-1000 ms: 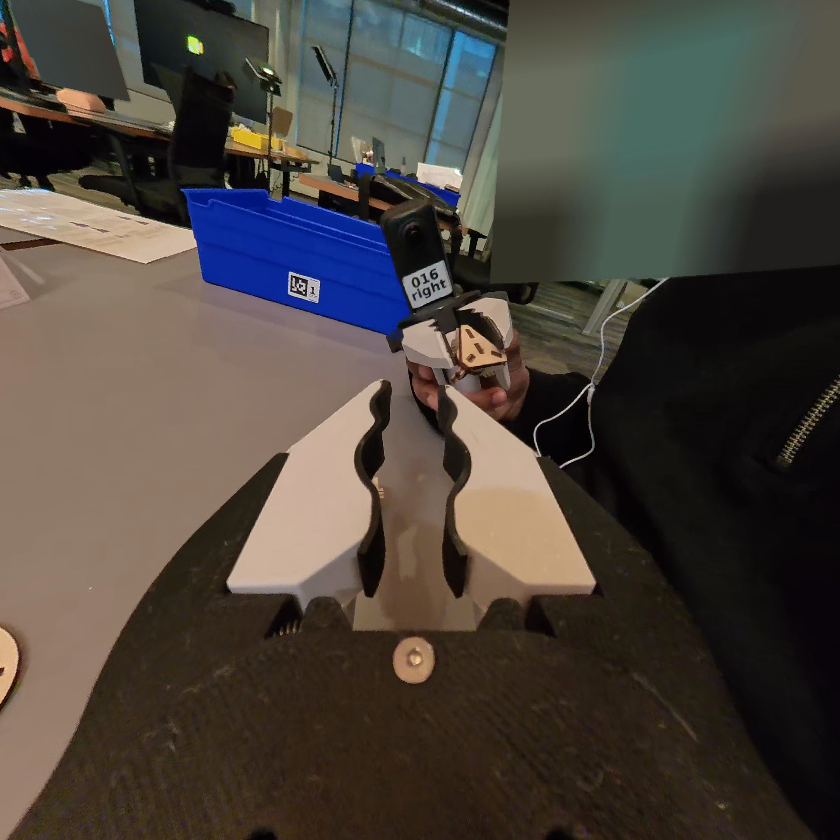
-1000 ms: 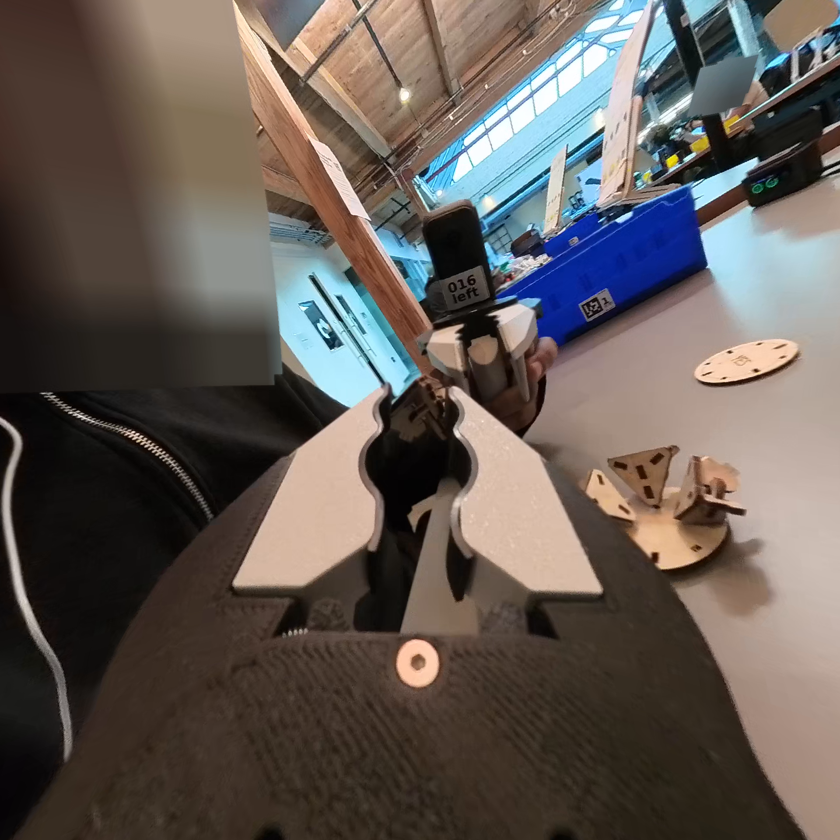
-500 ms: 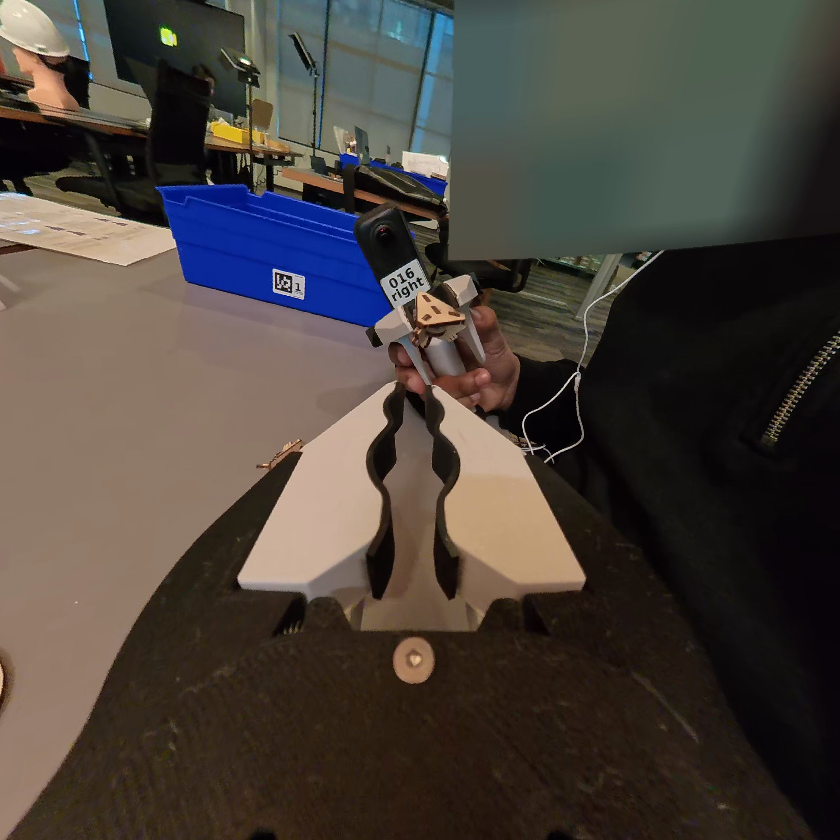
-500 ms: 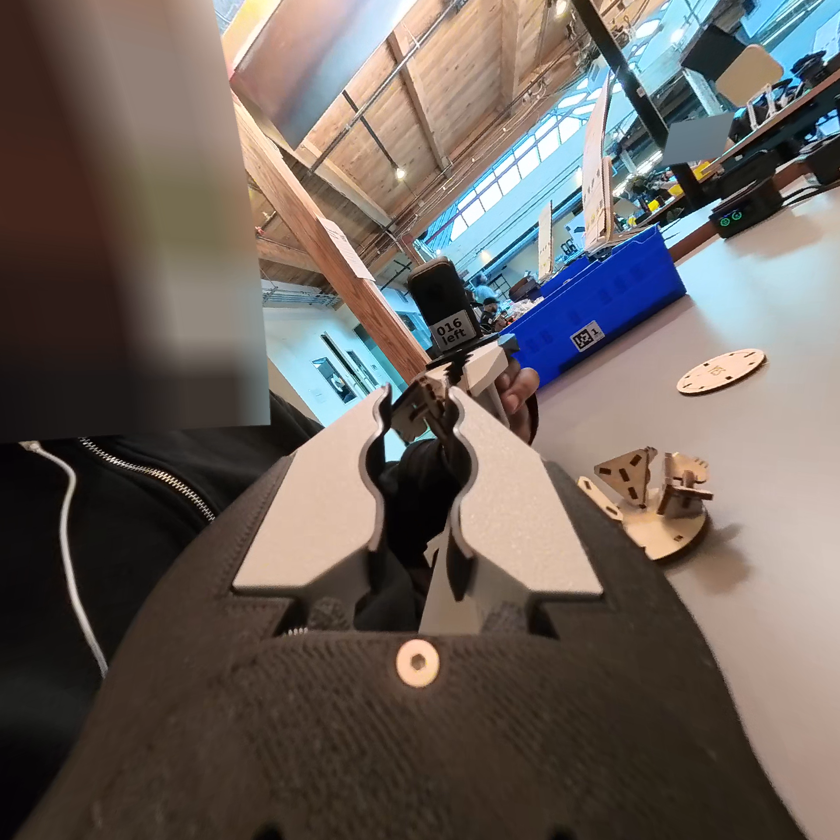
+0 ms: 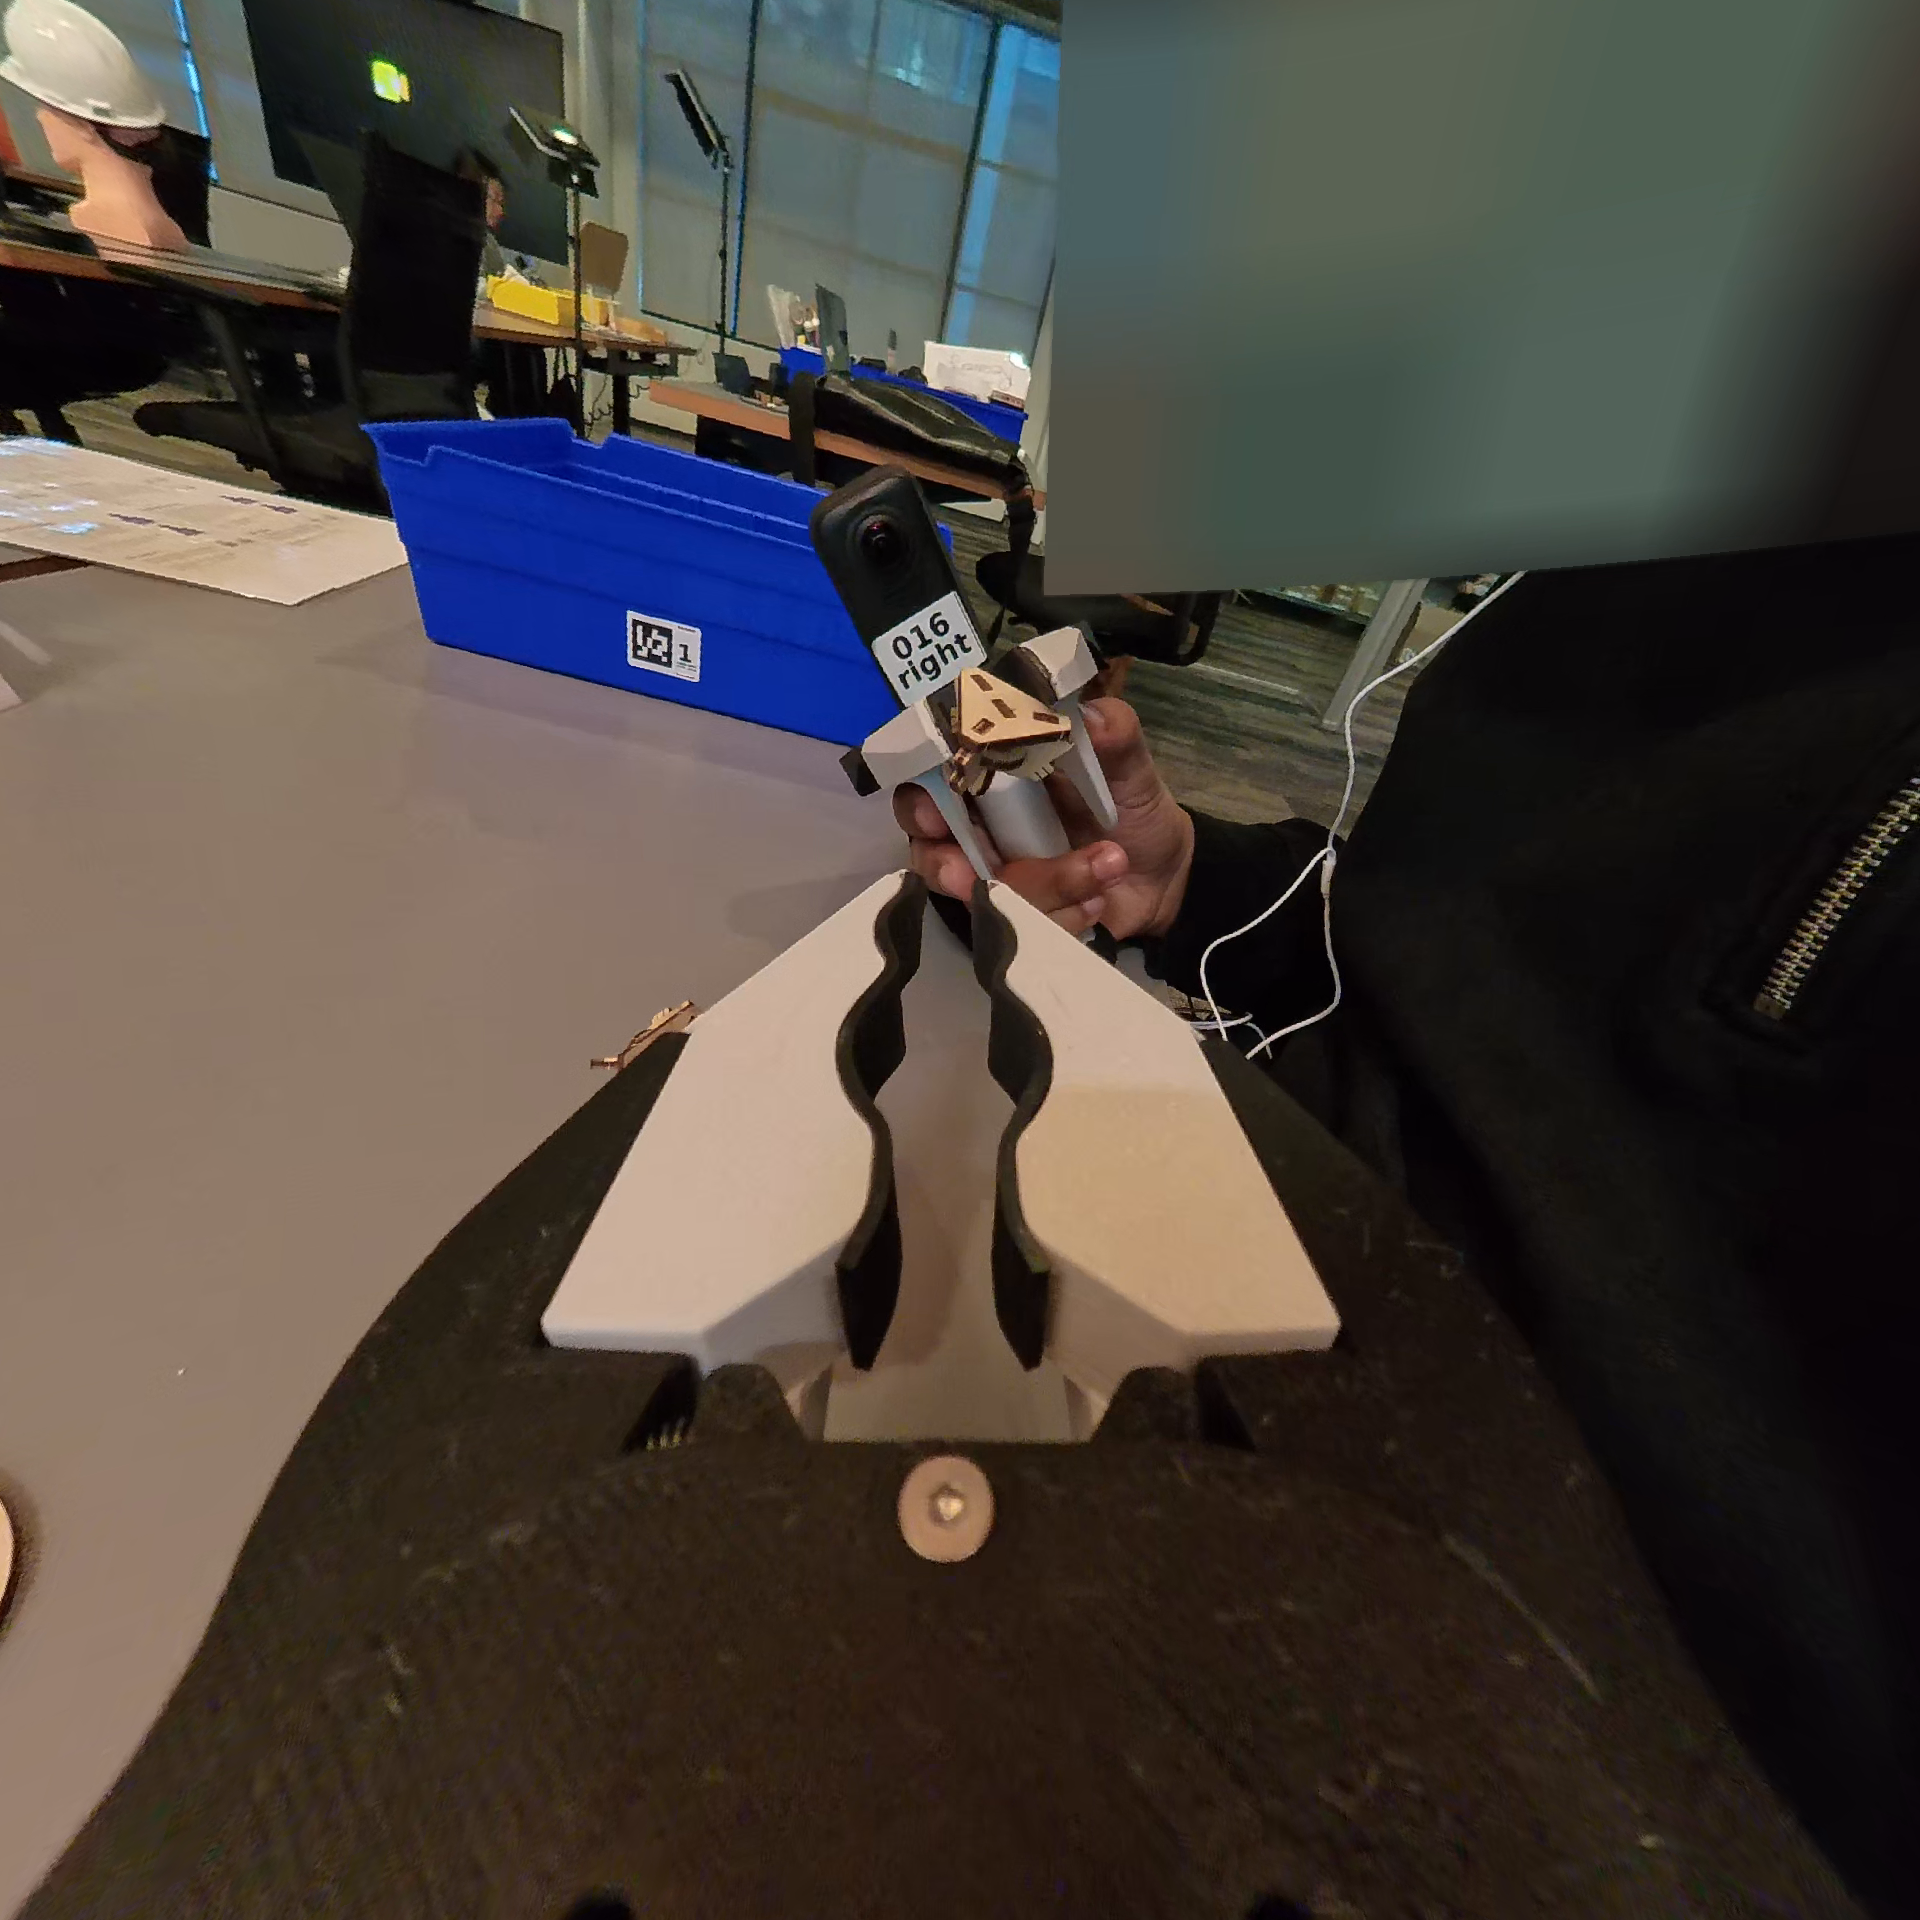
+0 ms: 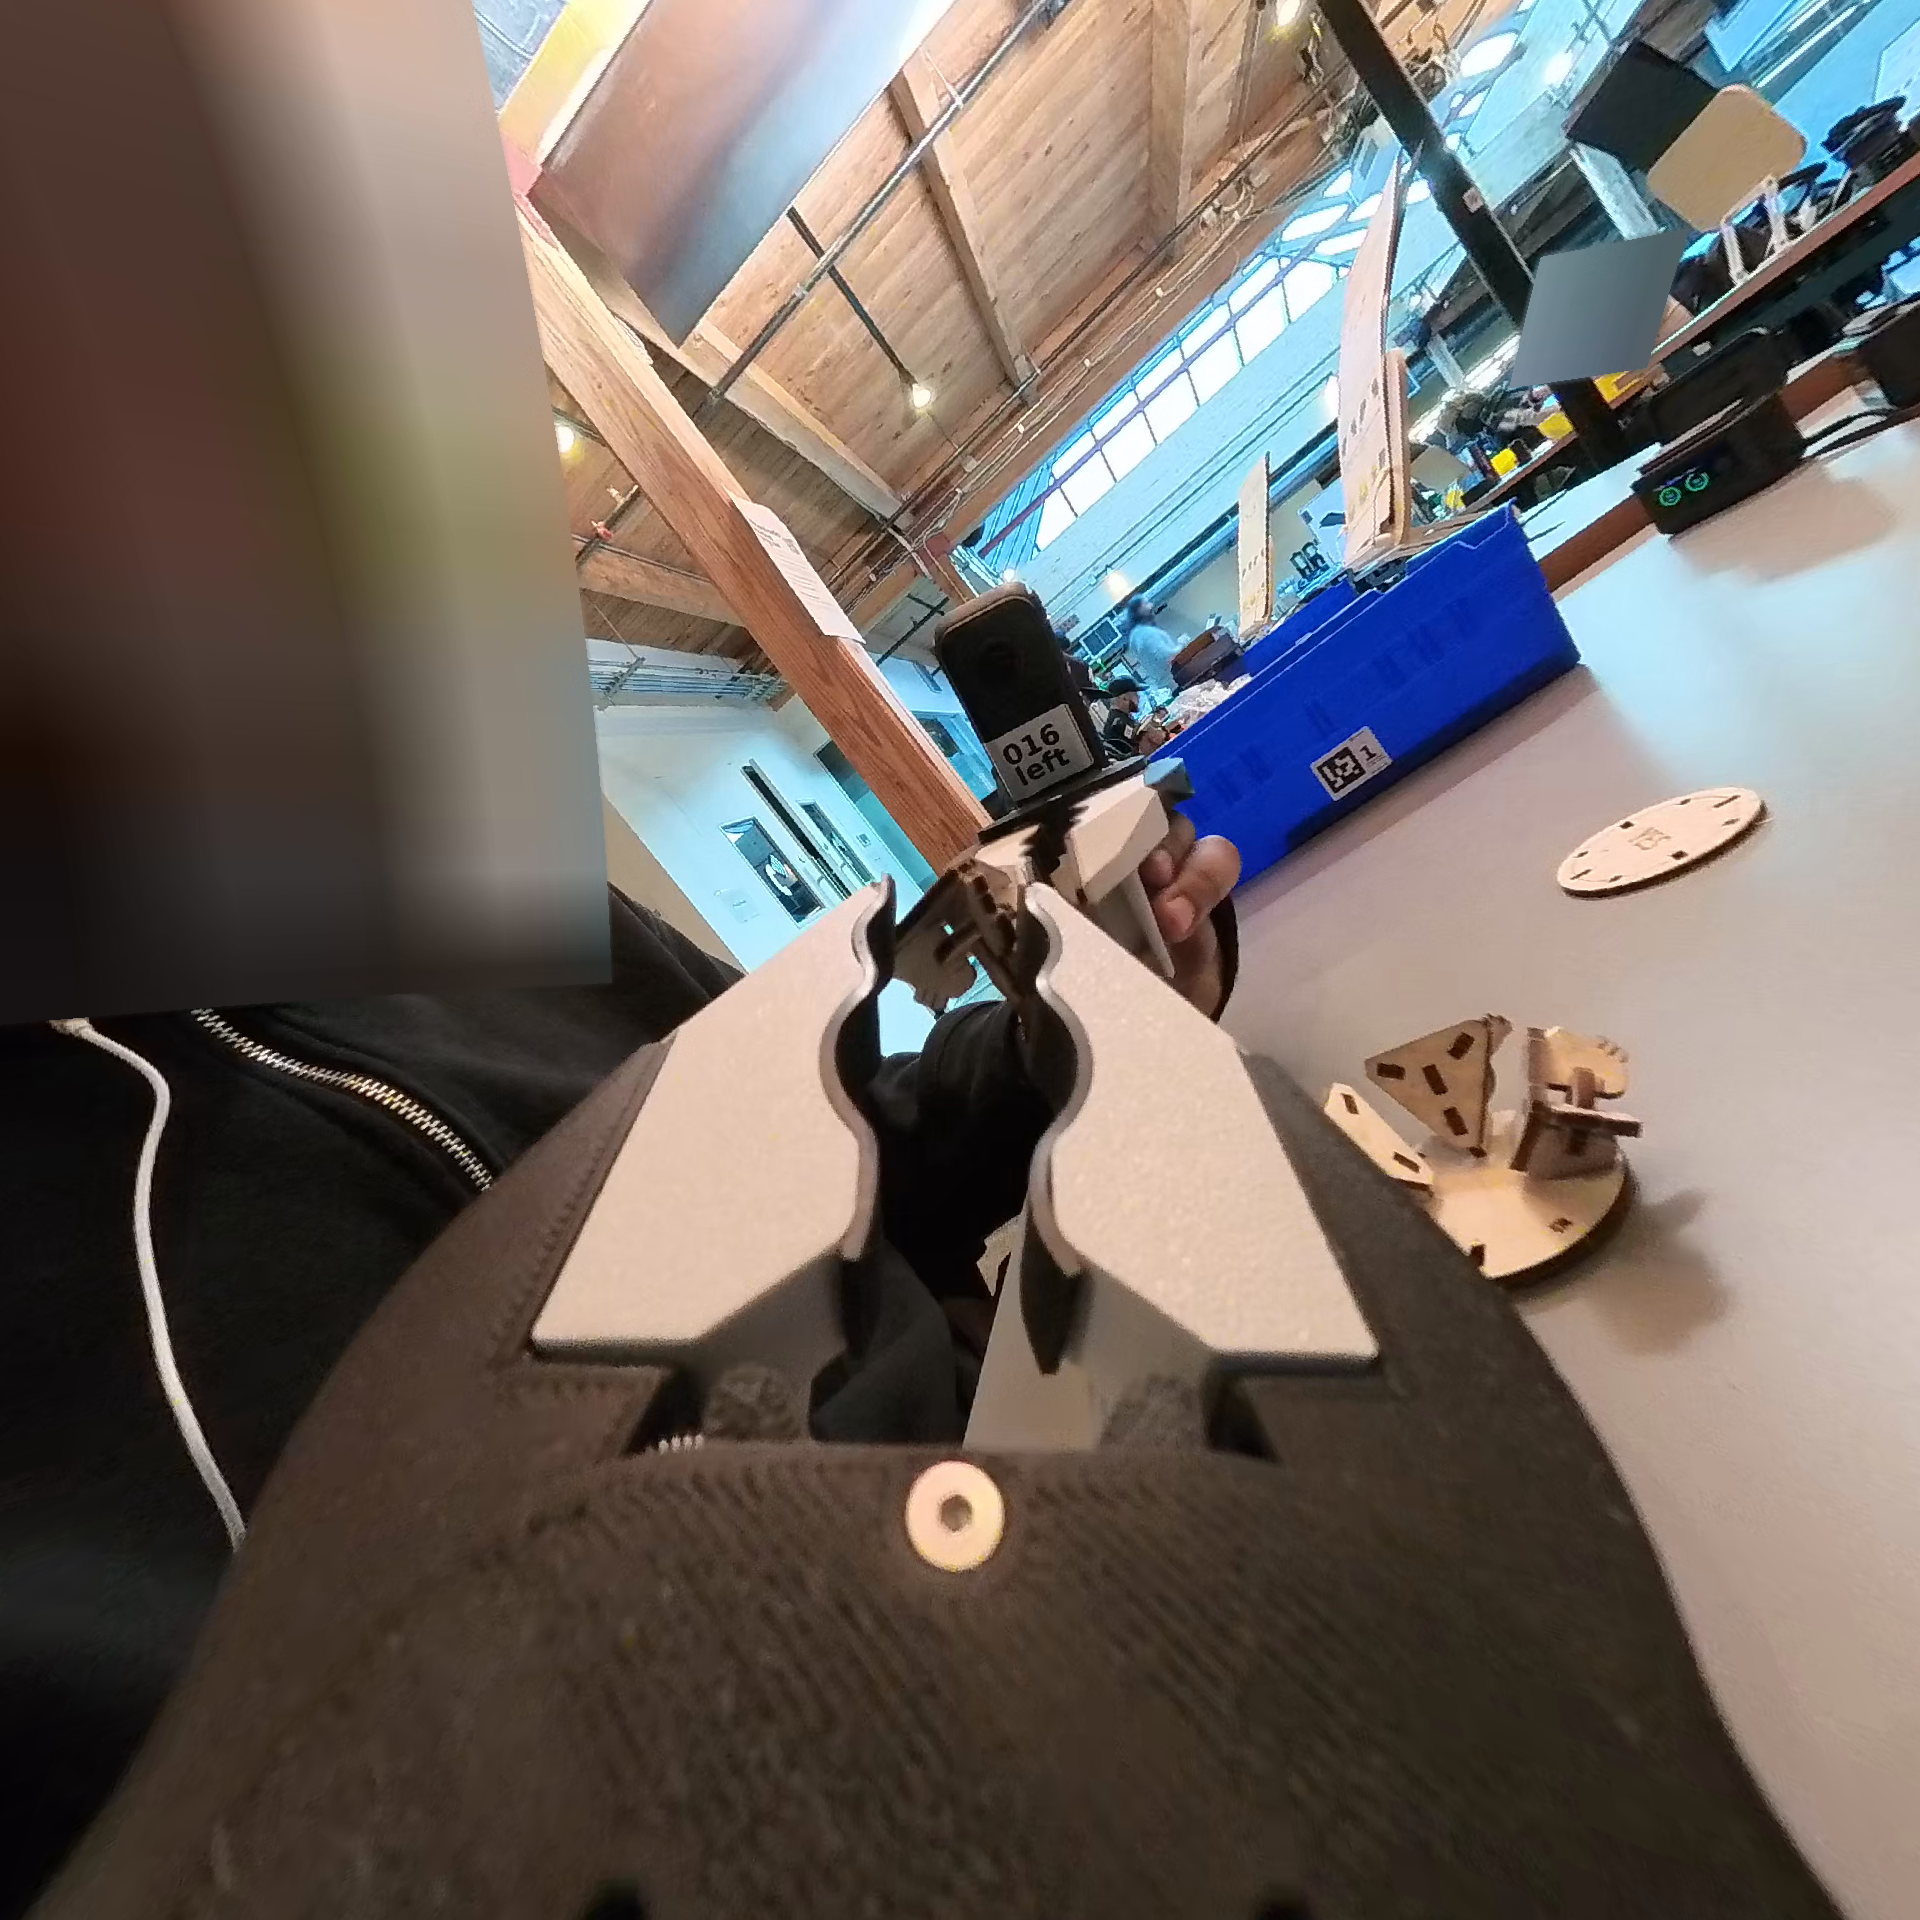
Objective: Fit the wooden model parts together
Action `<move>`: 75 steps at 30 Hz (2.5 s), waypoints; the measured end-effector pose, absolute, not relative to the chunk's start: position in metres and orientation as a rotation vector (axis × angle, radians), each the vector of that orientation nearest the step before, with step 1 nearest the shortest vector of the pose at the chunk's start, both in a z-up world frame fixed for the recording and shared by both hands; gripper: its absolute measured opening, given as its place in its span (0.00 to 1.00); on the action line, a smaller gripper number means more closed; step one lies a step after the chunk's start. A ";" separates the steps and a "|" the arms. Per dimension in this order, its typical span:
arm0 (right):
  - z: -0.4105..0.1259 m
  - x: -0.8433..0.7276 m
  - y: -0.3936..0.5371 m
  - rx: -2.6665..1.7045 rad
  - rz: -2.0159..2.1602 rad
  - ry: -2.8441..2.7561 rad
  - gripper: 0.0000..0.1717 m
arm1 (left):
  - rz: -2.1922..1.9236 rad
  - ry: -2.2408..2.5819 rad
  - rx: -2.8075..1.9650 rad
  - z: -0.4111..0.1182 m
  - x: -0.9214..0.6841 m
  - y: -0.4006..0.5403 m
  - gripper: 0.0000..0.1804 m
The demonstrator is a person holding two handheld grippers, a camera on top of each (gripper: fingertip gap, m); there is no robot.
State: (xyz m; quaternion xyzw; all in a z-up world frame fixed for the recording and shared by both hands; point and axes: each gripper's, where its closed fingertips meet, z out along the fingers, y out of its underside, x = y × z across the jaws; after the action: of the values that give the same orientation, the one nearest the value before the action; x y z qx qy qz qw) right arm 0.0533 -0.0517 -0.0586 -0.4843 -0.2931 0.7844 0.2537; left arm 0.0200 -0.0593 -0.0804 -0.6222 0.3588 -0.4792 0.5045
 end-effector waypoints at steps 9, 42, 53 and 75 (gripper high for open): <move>-0.059 0.052 -0.054 -1.312 2.141 -0.817 0.12 | -1.169 0.870 -1.499 -0.079 0.030 -0.063 0.10; -0.063 0.037 -0.056 -1.387 2.119 -0.800 0.18 | -1.124 0.811 -1.522 -0.080 0.044 -0.057 0.01; -0.069 0.045 -0.027 -1.346 1.403 -0.836 0.28 | -1.180 0.607 -1.654 -0.090 0.028 -0.030 0.00; -0.074 0.045 -0.025 -1.318 1.114 -0.923 0.00 | -1.215 0.679 -1.606 -0.085 0.035 -0.041 0.06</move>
State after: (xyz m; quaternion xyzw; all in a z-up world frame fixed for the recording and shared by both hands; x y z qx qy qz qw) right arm 0.0451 -0.0254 -0.0740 -0.5587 -0.3913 0.4724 0.5582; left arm 0.0353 -0.0410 -0.0854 -0.6601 0.2793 -0.4995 0.4867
